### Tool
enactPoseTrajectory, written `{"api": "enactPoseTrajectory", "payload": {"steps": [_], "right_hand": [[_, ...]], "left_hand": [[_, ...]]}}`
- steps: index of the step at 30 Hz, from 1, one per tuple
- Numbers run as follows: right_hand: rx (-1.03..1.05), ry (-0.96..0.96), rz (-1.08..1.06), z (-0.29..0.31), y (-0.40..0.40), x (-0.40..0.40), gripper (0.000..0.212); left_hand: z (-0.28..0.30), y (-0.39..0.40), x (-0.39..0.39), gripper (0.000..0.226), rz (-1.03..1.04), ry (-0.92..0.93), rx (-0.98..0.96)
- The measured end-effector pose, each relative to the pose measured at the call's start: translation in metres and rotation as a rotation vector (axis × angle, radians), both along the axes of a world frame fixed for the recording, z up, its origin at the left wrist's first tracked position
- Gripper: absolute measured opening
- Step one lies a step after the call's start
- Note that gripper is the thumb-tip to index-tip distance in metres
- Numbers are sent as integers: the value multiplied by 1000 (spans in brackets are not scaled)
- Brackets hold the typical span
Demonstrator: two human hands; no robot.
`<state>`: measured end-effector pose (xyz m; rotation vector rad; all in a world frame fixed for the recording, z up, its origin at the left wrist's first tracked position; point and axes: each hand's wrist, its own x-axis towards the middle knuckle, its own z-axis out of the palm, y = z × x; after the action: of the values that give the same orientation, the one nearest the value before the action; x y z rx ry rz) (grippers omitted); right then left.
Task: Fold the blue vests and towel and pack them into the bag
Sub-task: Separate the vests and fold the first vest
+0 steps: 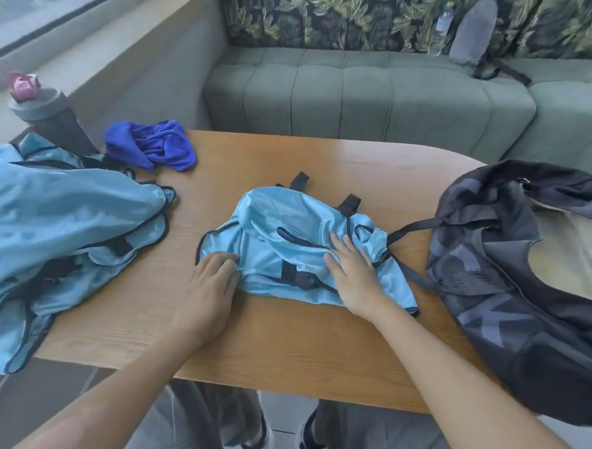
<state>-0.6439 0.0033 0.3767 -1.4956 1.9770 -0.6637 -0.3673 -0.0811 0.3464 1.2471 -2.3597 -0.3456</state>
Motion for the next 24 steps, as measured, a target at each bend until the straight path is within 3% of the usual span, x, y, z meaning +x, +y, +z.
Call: {"api": "enactPoseTrajectory", "payload": {"steps": [2, 4, 12, 15, 17, 20, 24], "right_hand": [[-4, -251, -103, 8, 1, -5, 50], [-17, -357, -214, 14, 3, -7, 43], [-182, -258, -529, 33, 0, 10, 49], [-170, -146, -476, 69, -2, 10, 54], [-149, -169, -400, 105, -7, 9, 53], [-89, -406, -298, 178, -16, 9, 39], [-26, -690, -195, 275, -17, 18, 37]], "left_hand": [[3, 3, 0, 33, 0, -21, -13], [4, 5, -1, 32, 12, -52, -53], [20, 15, 1, 36, -51, -15, -62], [33, 20, 5, 44, -85, 83, 114], [53, 21, 6, 45, -112, 205, 261], [107, 13, 9, 45, -240, 321, 308], [175, -20, 20, 43, -388, 307, 210]]}}
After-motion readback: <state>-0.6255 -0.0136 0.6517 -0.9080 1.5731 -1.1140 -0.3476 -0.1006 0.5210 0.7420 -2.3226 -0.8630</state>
